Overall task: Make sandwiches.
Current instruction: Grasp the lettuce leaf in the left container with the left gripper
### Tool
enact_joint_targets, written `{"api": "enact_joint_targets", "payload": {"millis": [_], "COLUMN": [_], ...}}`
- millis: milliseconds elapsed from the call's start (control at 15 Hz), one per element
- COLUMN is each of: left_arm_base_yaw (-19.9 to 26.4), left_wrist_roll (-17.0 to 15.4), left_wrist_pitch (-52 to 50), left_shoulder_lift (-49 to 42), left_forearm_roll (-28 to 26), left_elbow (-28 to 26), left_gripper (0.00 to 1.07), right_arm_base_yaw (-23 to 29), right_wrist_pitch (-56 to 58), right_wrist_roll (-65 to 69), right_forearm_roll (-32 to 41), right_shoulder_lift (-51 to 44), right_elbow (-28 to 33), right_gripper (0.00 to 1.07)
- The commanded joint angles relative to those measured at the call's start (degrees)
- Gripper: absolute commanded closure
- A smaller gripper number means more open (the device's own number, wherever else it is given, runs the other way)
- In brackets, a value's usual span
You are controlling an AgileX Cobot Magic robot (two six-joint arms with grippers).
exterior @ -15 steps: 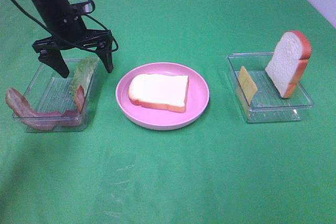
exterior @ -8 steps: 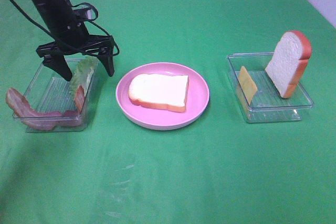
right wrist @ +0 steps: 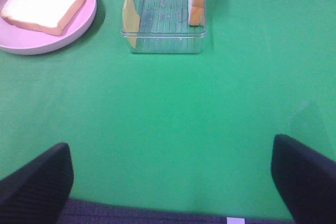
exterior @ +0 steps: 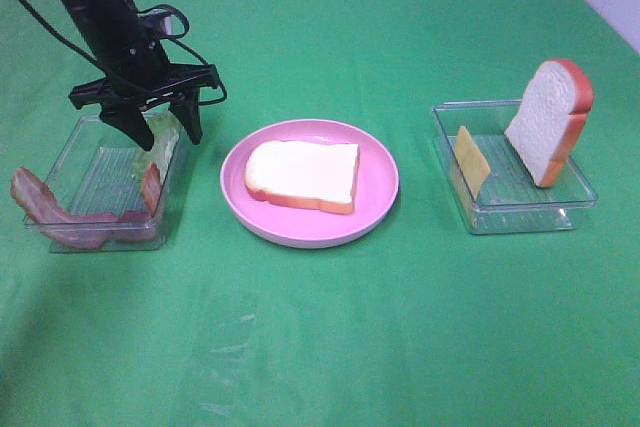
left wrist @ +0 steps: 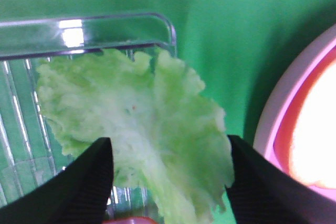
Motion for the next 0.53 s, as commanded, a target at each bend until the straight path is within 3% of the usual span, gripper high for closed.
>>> {"api": "enact_joint_targets", "payload": {"millis": [67, 333, 533], "left_arm_base_yaw": [-0.23, -0.23, -0.23], "left_wrist_roll": [-0.52, -0.52, -0.46], "left_wrist_pitch": [-0.29, -1.09, -1.26], "left_shoulder_lift": [0.00, 0.00, 0.00], "left_forearm_roll": [0.11, 0.11, 0.11], "left_elbow": [0.40, 0.40, 0.40], "left_gripper": [0.64, 0.80, 0.85], "right_arm_base_yaw": [-0.23, -0.23, -0.23], "right_wrist_pitch": [-0.34, -0.34, -0.34], "right_wrist_roll": [0.23, 0.23, 0.23], "right_forearm_roll": [0.23, 0.23, 0.23], "right_shoulder_lift": [-1.89, -1.89, -1.89], "right_elbow": [0.23, 0.23, 0.23], "right_gripper": [0.09, 0.09, 0.09]}}
